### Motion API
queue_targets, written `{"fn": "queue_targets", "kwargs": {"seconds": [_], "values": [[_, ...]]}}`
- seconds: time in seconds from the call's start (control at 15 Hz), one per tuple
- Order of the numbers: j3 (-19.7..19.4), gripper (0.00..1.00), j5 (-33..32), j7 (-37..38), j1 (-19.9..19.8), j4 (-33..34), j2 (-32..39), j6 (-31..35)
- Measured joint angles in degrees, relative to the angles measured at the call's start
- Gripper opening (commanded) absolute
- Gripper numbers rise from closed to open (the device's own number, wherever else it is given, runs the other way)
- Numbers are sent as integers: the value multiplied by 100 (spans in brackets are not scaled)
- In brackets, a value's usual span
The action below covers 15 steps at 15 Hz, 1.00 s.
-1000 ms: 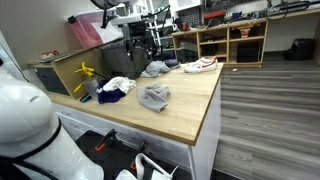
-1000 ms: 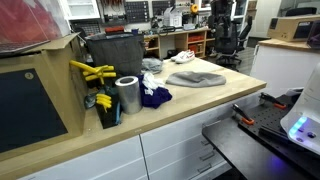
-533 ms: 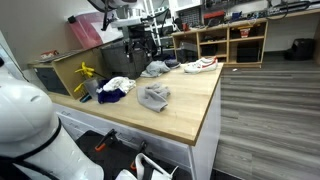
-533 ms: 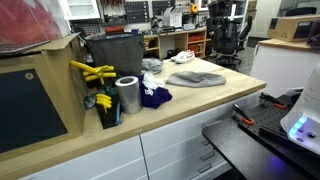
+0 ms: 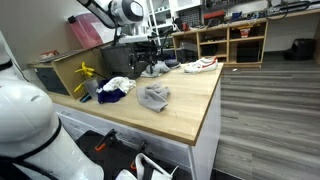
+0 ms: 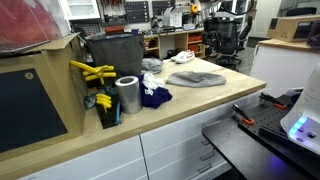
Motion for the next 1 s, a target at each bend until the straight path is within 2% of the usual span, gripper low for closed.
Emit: {"fn": "queue_targets", "kwargs": {"seconds": [0.33,0.4,0.47,1.0], "values": [[0,100,-235,-103,-8,41,525,242],[-1,93,-258,-93,-15,73,619,303],[-2,74,-279,-79,-22,115,712,356],[-8,14,-322,707,-30,481,1476,1008]]}}
